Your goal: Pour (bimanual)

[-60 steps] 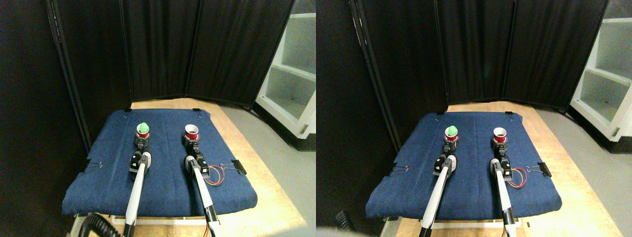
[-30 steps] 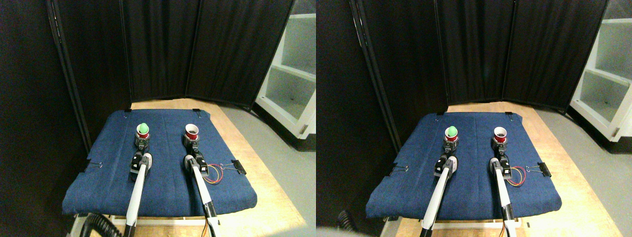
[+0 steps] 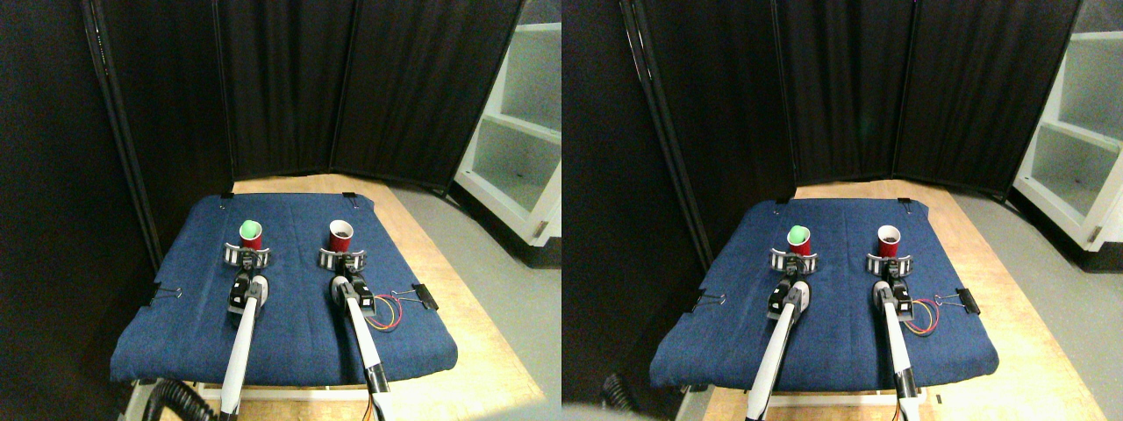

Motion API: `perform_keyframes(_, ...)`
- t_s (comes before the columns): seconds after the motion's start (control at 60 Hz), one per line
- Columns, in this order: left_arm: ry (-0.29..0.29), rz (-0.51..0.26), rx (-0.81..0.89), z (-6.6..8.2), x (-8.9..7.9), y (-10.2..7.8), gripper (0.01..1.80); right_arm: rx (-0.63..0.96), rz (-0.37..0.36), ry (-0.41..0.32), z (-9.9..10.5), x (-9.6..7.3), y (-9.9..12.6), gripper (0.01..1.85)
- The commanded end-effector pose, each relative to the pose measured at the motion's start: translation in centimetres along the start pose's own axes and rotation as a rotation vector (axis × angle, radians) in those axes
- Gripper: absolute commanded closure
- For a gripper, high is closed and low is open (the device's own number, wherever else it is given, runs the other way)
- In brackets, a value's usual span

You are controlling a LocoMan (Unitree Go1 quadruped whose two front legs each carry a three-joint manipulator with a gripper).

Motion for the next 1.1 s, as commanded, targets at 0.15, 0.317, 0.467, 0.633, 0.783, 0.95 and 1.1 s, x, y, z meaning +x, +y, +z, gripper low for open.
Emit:
perform_keyframes(0.15, 0.052, 0.076, 0.096, -0.6, -0.4, 2.2, 0.21, -0.063, -0.037, 0.047, -0.5, -0.4, -0.8, 0.38)
perform_keyframes(0.317, 0.057, 0.06, 0.066, -0.5, -0.8, 2.2, 0.24, -0.074, -0.01, 0.049, -0.6, -0.8, -0.5, 0.42)
perform_keyframes(0.467, 0.079, 0.026, -0.022, -0.4, -1.8, 1.8, 0.32, -0.068, 0.024, 0.047, -0.8, -1.7, 0.1, 0.43)
perform_keyframes(0.633, 0.105, -0.023, -0.037, -0.2, -3.9, 0.9, 0.41, -0.047, 0.073, 0.039, -0.9, -3.1, 1.2, 0.48)
perform_keyframes(0.783, 0.127, -0.047, -0.048, -0.1, -5.3, 0.4, 0.43, -0.071, 0.111, 0.033, -0.9, -4.0, 1.6, 0.41)
perform_keyframes(0.95, 0.172, -0.061, -0.074, 0.0, -6.9, -0.2, 0.48, -0.061, 0.137, 0.036, -0.9, -5.2, 1.9, 0.37)
perform_keyframes(1.1, 0.212, -0.081, -0.087, 0.1, -8.0, -0.7, 0.49, -0.071, 0.154, 0.043, -0.7, -6.3, 2.1, 0.36)
